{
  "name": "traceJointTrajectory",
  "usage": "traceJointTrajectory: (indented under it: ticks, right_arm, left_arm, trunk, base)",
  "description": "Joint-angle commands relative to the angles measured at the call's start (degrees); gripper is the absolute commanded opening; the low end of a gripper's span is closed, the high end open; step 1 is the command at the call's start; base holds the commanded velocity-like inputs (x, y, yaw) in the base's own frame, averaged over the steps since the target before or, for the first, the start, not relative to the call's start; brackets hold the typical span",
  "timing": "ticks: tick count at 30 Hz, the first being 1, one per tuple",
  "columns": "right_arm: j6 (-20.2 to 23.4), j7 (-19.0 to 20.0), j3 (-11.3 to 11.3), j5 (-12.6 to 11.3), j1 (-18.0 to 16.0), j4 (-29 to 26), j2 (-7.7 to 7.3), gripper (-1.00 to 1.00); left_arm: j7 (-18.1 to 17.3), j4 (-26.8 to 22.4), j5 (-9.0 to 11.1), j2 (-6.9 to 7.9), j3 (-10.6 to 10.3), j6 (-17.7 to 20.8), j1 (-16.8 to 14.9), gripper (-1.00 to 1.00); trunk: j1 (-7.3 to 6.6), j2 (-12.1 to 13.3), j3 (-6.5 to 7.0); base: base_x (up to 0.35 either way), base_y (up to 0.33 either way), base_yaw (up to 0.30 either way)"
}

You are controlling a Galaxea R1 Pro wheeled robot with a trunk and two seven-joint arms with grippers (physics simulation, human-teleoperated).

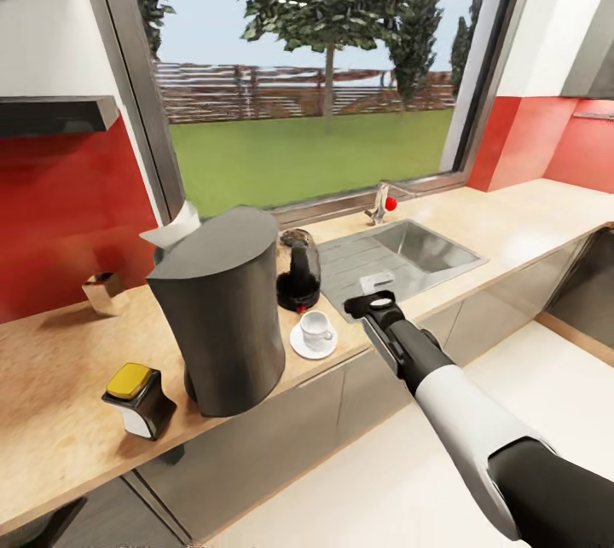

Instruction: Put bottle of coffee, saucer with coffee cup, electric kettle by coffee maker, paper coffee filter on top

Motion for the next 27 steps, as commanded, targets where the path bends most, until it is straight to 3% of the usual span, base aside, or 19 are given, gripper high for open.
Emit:
traceJointTrajectory:
  ticks: [1, 10, 12, 14, 16, 18, 21, 24, 27]
  right_arm:
    - [-0.3, -0.5, 0.3, -0.6, -0.1, 0.2, -0.47, 1.0]
    - [-3.4, -0.6, 0.2, -0.7, 0.9, 1.9, -3.43, 1.0]
    - [-17.8, -0.5, 0.2, -1.0, 4.5, 13.4, -3.47, 1.0]
    - [-34.1, -0.5, 0.1, -2.7, 6.4, 27.5, -1.76, 1.0]
    - [-39.6, -0.5, 0.1, -5.8, 7.0, 33.4, -0.76, 1.0]
    - [-41.6, -0.5, 0.1, -8.3, 8.3, 35.4, -0.4, 1.0]
    - [-43.3, -0.5, 0.2, -12.3, 13.3, 37.1, -0.08, 1.0]
    - [-43.4, -0.1, 0.3, -13.0, 21.8, 37.5, 0.25, 1.0]
    - [-42.3, -0.1, 0.3, -13.0, 24.9, 37.6, 0.3, 1.0]
  left_arm:
    - [0.1, -0.1, 0.5, -0.07, -0.5, 0.0, 0.0, 1.0]
    - [0.1, -0.1, 0.6, -0.18, -0.4, -0.2, 0.0, 1.0]
    - [0.1, -0.1, 0.2, -0.26, -0.5, -0.3, 0.0, 1.0]
    - [0.1, -0.1, 0.1, -0.28, -0.3, -0.4, 0.0, 1.0]
    - [0.1, -0.1, 0.2, -0.31, -0.3, -0.4, 0.0, 1.0]
    - [0.1, -0.1, 0.2, -0.34, -0.3, -0.4, 0.0, 1.0]
    - [0.1, -0.1, 0.7, -0.37, -0.2, -0.4, 0.0, 1.0]
    - [0.1, 0.0, 0.9, -0.38, -0.2, -0.5, 0.0, 1.0]
    - [0.1, 0.1, 0.9, -0.38, -0.2, -0.4, 0.0, 1.0]
  trunk:
    - [0.01, -0.1, -0.1]
    - [0.01, -0.1, -0.1]
    - [0.01, -0.1, -0.1]
    - [0.01, -0.1, -0.1]
    - [0.01, -0.1, -0.1]
    - [0.01, -0.1, -0.1]
    - [0.01, -0.1, -0.06]
    - [0.01, -0.1, 0.01]
    - [0.01, -0.1, 0.08]
  base:
    - [-0.222, -0.132, -0.205]
    - [-0.058, -0.023, -0.256]
    - [-0.001, 0.0, -0.256]
    - [0.0, 0.0, -0.236]
    - [0.0, 0.0, -0.239]
    - [0.0, 0.0, -0.247]
    - [0.0, 0.0, -0.254]
    - [0.0, 0.0, -0.256]
    - [0.0, 0.0, -0.256]
